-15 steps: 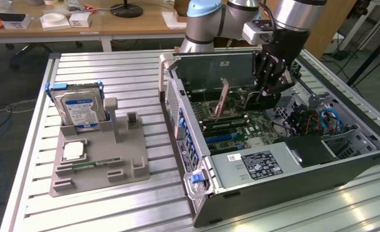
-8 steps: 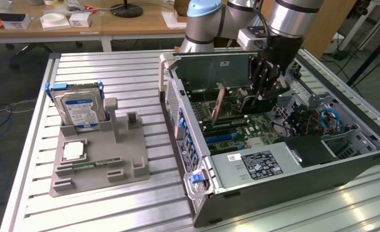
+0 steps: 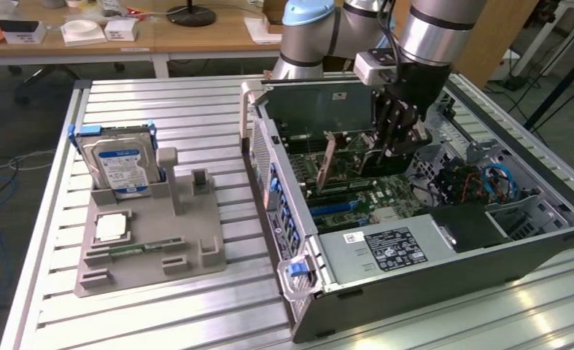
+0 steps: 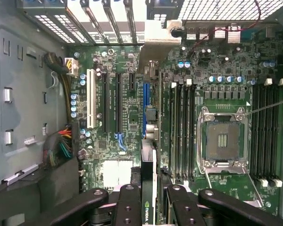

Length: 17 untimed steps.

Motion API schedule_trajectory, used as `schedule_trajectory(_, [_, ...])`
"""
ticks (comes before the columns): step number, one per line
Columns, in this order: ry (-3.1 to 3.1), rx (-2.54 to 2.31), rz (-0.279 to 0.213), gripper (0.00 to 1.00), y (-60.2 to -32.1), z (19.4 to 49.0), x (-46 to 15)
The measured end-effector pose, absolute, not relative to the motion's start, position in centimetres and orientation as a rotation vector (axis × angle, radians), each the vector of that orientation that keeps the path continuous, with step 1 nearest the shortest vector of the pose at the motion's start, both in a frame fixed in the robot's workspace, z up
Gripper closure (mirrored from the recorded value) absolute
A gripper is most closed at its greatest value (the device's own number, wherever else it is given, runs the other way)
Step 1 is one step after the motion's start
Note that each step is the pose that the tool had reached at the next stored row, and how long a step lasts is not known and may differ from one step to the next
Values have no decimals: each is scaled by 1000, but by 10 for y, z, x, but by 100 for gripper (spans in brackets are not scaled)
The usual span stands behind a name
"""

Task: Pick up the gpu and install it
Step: 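Insert the gpu into the slot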

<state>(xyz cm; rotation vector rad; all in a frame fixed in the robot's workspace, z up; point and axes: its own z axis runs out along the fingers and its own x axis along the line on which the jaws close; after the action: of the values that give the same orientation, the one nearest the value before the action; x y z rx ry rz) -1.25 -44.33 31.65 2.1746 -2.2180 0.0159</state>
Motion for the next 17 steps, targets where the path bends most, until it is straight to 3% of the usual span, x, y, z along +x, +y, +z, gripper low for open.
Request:
schedule_trajectory(7, [-2239,2191,39,74,-443,314,-15])
schedule_trajectory(17, [-2265,2182,24,74,-443,312,-16])
